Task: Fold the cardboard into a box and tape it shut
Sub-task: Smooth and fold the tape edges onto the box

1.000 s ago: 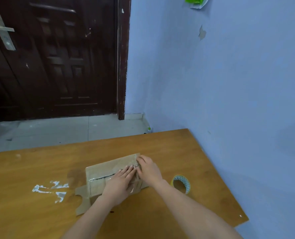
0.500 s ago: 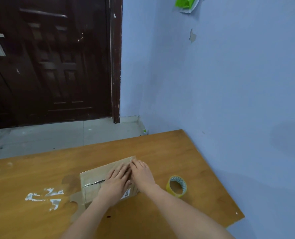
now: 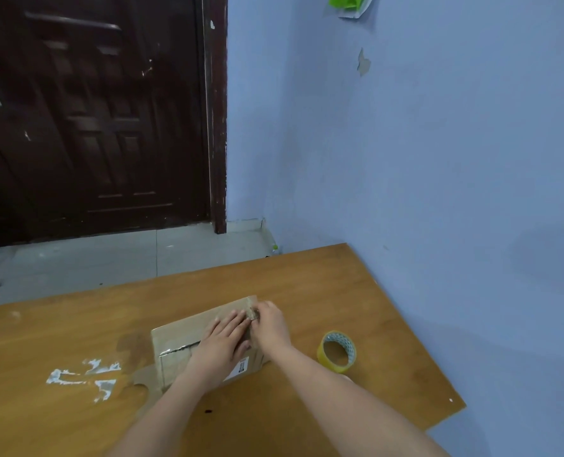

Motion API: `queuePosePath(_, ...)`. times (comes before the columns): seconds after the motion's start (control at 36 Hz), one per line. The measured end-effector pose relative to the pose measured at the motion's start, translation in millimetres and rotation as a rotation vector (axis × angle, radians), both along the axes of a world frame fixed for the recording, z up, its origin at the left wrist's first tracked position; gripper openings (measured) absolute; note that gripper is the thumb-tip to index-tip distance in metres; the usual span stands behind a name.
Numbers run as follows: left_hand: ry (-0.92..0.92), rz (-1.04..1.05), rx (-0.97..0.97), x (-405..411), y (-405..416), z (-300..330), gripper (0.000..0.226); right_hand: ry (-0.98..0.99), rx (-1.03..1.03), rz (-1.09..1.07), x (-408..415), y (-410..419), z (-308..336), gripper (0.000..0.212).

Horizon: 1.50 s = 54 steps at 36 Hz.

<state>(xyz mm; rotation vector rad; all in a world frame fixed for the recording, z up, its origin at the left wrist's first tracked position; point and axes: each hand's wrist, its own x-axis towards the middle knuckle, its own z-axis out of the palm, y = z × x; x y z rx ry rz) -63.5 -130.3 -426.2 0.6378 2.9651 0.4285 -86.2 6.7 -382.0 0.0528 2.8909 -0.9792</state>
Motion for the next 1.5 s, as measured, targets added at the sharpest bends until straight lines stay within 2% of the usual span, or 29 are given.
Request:
queuePosePath(0.19, 0.012, 0.006, 0.02, 0, -1, 0, 0.056, -0.001, 0.023, -0.018, 6, 4, -3, 0.022)
queuePosePath(0.42, 0.016, 0.007, 0.04, 1, -1, 2, 0.055, 0.065, 0.149, 0.057, 12, 5, -3, 0.024)
queuePosePath(0.83, 0.027, 0.01, 0.053, 0, -1, -1, 0.055, 0.031, 0.031, -0.066, 15, 0, -4, 0.027)
queuePosePath(1.14, 0.027, 0.016, 0.055, 0, -1, -1, 0.055, -0.086, -0.036, -0.04, 11, 0, 0, 0.037)
queuePosePath(1.31, 0.029, 0.025, 0.042, 0, 0, -1, 0.055, -0.153, -0.015, 0.064, 12, 3, 2, 0.041)
queuePosePath(1.39, 0.035, 0.022, 0.032, -1, -1, -1, 0.055, -0.226, -0.125, 0.061, 11, 5, 6, 0.042)
queuePosePath(1.5, 0.034, 0.022, 0.019, 0, -1, -2, 0.054, -0.308, -0.156, 0.048, 5, 6, 11, 0.044)
